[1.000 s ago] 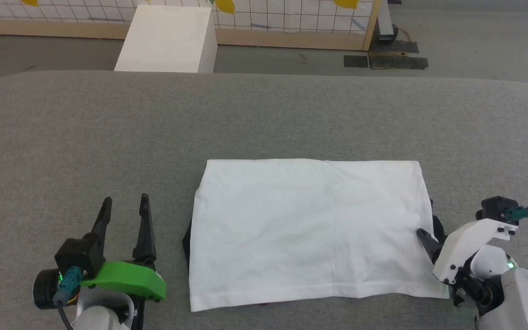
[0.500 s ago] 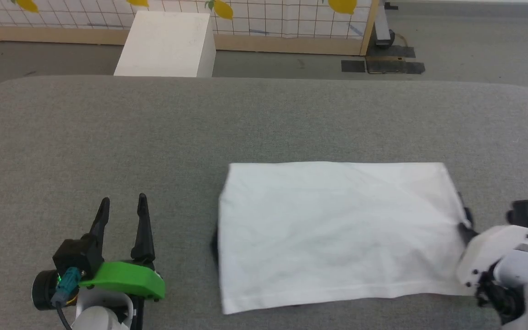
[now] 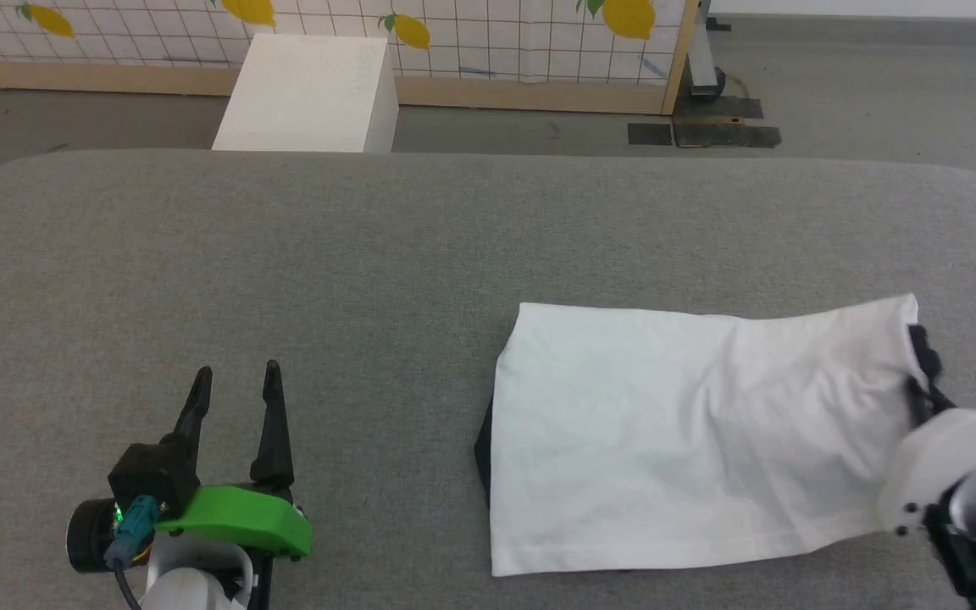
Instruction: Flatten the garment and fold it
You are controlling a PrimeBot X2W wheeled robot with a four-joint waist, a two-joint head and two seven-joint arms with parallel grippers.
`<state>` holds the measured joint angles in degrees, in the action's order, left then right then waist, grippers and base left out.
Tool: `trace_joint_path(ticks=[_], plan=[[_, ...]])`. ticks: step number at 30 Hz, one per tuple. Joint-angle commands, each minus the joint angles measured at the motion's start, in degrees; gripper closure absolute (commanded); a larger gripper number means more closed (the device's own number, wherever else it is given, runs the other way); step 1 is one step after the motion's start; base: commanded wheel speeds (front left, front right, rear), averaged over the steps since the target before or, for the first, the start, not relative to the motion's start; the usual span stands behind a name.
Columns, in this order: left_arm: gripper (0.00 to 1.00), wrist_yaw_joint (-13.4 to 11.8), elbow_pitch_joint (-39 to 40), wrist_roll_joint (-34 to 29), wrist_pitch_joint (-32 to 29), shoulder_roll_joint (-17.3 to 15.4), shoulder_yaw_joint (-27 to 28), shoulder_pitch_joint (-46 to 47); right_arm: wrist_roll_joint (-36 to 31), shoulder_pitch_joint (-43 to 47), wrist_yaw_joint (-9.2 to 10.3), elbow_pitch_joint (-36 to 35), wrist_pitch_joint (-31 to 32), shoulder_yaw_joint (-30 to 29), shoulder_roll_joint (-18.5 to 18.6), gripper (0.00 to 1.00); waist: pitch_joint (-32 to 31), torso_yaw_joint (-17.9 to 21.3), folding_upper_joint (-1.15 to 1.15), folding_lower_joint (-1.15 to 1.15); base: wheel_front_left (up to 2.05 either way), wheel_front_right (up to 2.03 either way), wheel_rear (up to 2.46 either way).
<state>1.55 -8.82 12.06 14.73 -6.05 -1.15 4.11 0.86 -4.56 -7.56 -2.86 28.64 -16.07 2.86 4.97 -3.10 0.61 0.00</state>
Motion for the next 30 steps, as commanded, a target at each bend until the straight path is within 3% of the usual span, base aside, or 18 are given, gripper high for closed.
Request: trace_joint_path(ticks=[1,5,8,15,24,25,26,27,30], plan=[[0.00,0.4,-0.2,-0.5,0.3,0.2,0.2,-0.1,0.8,0.9,0.08,-3.2,1.1,3.1,0.0,1.00,-0.1,-0.1,-0.61,0.00,0.00,0.00,0.00],[0.00,0.8,-0.4,-0.7,0.3,0.4,0.3,-0.1,1.3,1.3,0.08,-10.3,3.2,14.3,0.0,1.00,-0.2,-0.4,-0.61,0.00,0.00,0.00,0.00],[0.00,1.1,-0.7,-0.7,0.3,0.5,0.3,0.0,2.3,0.1,0.08,-10.6,3.5,21.7,0.0,1.00,-0.2,-0.7,-0.61,0.00,0.00,0.00,0.00],[0.00,1.8,-1.3,-1.0,0.3,1.2,-0.6,1.0,3.2,-5.7,0.08,0.2,1.1,32.6,0.0,1.00,1.6,-3.2,-0.61,0.00,0.00,0.00,0.00],[0.00,2.2,-2.1,-1.1,0.3,1.7,-0.2,1.7,6.4,-10.2,0.08,14.5,-1.5,40.6,0.0,1.00,3.5,-5.9,-0.61,0.00,0.00,0.00,0.00],[0.00,2.2,-2.1,-1.1,0.3,1.8,-0.1,1.8,7.6,-10.3,0.08,15.7,-1.3,41.2,0.0,0.85,3.6,-6.0,-0.61,0.00,0.00,0.00,0.00],[0.00,2.3,-2.2,-1.1,0.3,1.8,0.0,1.8,8.5,-10.5,0.08,16.4,-1.2,41.8,0.0,0.35,3.6,-6.1,-0.61,0.00,0.00,0.00,0.00],[0.00,2.3,-2.3,-1.1,0.3,1.9,0.1,1.7,10.3,-10.4,0.08,17.0,-0.8,42.3,0.0,0.00,3.6,-6.0,-0.61,0.00,0.00,0.00,0.00],[0.00,2.4,-2.5,-1.2,0.3,2.0,0.4,1.6,16.0,-10.0,0.08,15.8,-0.1,43.8,0.0,0.00,3.3,-5.5,-0.61,0.00,0.00,0.00,0.00]])
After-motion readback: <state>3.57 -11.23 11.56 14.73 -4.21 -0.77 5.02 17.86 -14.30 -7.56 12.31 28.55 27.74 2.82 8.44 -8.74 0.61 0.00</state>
